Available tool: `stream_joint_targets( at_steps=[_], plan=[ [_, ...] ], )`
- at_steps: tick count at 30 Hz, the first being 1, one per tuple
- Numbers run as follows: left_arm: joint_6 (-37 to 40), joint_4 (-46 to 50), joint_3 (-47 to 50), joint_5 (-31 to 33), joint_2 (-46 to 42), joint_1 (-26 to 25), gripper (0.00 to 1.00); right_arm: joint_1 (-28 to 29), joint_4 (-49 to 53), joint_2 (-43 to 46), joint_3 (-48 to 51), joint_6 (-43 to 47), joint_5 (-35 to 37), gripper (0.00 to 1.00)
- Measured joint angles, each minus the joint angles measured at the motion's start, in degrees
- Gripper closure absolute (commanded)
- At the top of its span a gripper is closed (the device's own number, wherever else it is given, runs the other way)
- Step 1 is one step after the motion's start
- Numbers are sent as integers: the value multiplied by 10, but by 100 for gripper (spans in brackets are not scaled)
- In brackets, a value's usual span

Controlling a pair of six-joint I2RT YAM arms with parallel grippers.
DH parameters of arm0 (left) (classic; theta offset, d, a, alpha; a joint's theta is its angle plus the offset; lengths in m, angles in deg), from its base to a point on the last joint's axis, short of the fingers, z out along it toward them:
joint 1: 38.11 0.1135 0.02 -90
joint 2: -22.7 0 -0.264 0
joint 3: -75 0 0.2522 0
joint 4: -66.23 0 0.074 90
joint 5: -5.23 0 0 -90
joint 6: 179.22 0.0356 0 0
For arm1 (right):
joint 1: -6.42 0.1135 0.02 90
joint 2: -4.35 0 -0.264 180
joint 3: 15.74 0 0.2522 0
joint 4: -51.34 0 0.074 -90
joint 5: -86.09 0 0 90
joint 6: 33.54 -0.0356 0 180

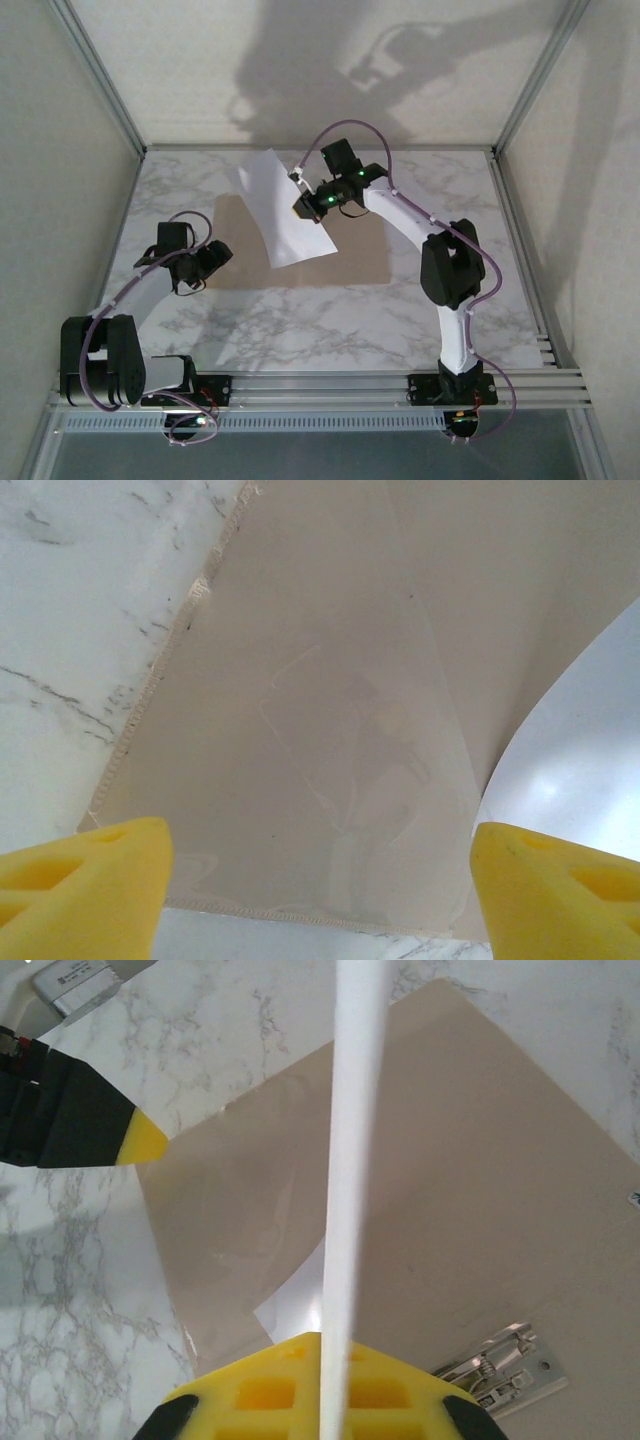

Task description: Put the files into the folder

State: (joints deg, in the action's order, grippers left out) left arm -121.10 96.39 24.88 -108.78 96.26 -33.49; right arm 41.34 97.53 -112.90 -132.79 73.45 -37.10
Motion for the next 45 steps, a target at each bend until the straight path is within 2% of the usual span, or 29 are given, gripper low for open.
stream_joint_targets(
  at_steps=[11,19,40,45],
  plan=[
    [2,2,0,0,1,0,22,-2,-4,-1,0,-14,-18,100],
    [2,2,0,0,1,0,22,-2,-71,-2,31,-70,-53,100],
    [2,2,0,0,5,1,21,-2,-152,-79,38,-146,-85,100],
    [2,2,0,0,5,1,21,-2,-160,-98,38,-156,-90,95]
  ],
)
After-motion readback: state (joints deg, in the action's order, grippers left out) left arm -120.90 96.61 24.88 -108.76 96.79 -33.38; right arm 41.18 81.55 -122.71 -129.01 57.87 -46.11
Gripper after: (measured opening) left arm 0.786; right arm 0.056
